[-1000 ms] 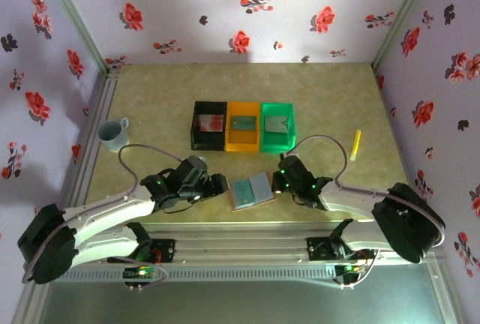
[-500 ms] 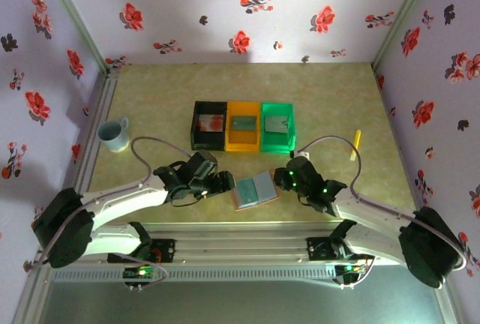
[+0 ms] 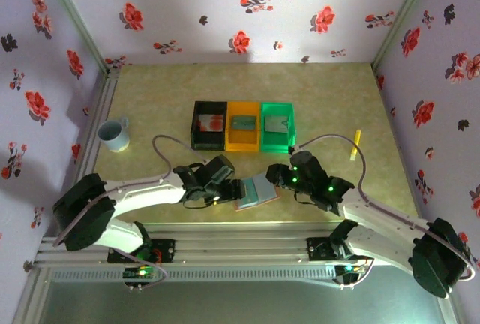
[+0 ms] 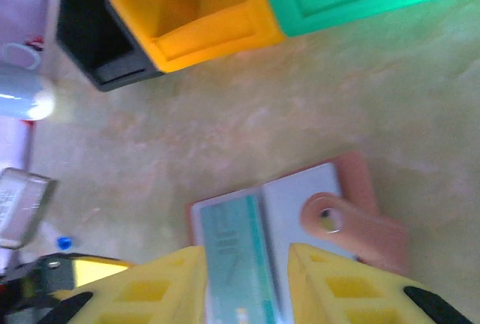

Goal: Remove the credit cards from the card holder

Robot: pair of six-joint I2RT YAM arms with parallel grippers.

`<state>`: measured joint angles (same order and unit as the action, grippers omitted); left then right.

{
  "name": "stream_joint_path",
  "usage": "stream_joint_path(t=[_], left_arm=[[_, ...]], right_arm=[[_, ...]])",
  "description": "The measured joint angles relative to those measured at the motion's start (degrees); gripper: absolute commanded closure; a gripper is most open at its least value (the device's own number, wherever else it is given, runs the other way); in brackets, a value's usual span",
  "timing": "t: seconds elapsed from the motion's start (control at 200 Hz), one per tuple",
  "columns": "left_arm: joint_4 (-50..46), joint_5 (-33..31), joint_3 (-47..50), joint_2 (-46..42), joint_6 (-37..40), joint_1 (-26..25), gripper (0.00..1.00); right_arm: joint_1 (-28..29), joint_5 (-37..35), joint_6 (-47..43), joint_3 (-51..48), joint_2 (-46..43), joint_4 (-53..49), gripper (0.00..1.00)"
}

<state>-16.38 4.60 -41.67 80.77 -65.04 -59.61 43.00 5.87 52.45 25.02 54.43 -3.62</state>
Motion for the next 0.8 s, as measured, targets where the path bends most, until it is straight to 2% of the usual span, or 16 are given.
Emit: stream_joint_path(t=[0.27,0.8], left_arm=[[5.5,0.0,1.8,2.1,-3.5,-0.9,0.25],[6.2,-0.2,1.9,4.7,-4.1,-0.9,0.34]], right_arm=[[1.5,6.2,6.8,-2.6,4.3,7.3,0.73],[4.7,8.4,8.6,-0.5,16.2,10.0,0.76]])
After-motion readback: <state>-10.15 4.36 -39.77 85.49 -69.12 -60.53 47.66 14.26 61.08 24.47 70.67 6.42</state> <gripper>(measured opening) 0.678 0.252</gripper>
